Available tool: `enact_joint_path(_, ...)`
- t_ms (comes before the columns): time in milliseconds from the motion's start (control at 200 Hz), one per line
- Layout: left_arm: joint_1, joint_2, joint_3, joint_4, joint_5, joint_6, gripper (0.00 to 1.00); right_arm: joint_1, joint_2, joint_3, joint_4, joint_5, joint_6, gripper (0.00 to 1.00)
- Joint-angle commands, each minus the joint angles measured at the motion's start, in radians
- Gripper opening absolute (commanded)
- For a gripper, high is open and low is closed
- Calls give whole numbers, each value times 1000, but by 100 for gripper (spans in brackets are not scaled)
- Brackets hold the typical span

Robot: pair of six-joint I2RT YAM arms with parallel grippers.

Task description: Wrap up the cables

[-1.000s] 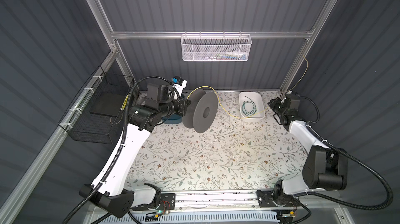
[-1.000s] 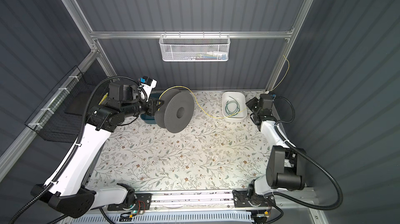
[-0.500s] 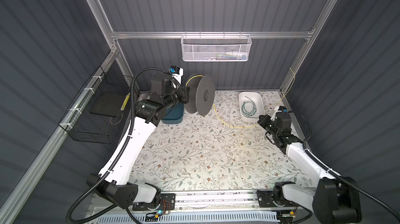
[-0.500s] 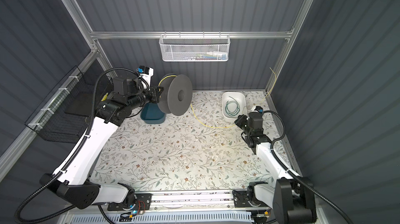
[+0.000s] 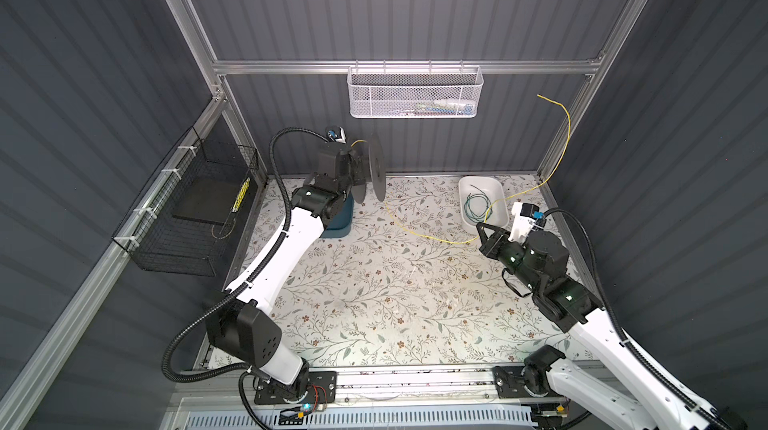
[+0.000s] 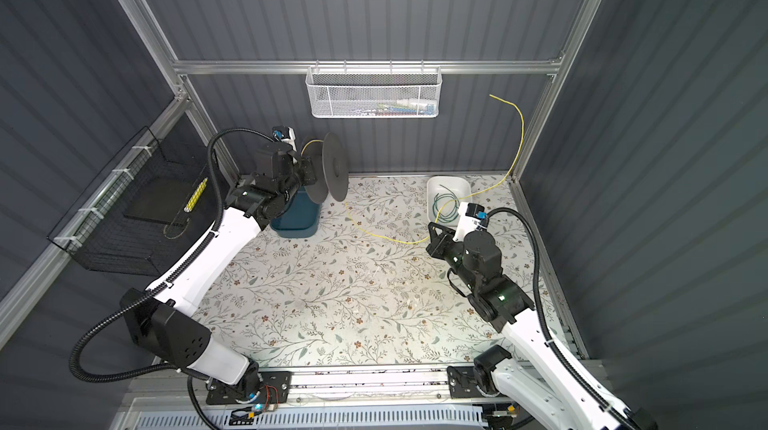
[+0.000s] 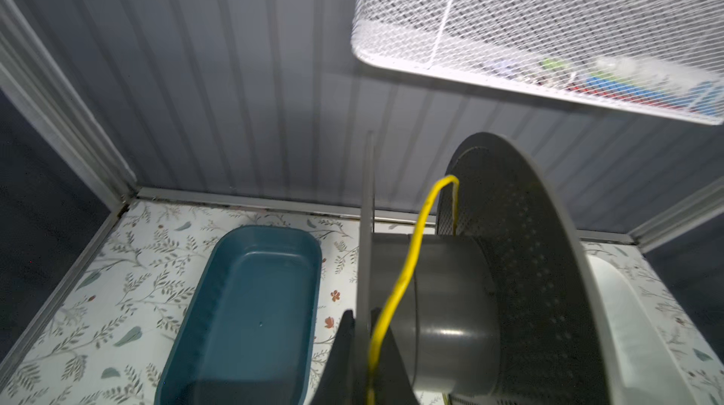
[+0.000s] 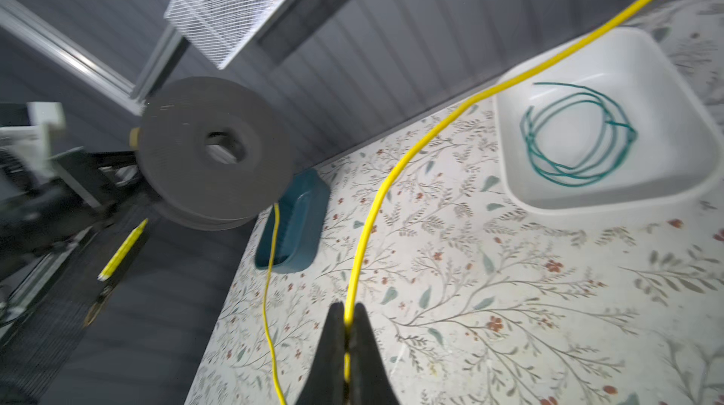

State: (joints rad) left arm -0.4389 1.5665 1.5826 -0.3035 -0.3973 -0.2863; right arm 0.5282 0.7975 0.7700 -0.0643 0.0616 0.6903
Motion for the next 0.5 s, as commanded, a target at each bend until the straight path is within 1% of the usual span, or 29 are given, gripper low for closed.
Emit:
enact_joint_path(0,-26,1,-13,113,-161,4,0,64,-1,96,-40,27,-65,0)
enact_joint_path(80,-73,33,-12,110,-222,50,0,87,30,169,-31,5,-89,0)
enact_joint_path(180,-142,82,-1,89,-280,97,0,89,87,272,-21,-31,-111,0)
enact_joint_path(240,-184,101,-18,91,-292,115,0,89,117,326,-9,-51,-123,0)
enact_joint_path(395,-275,142,-84,83,-327,125,0,89,189,473,-13,-52,-179,0)
enact_joint_path(495,-323,174,-116,71,-357,140,0,54,234,557,-18,-80,-184,0)
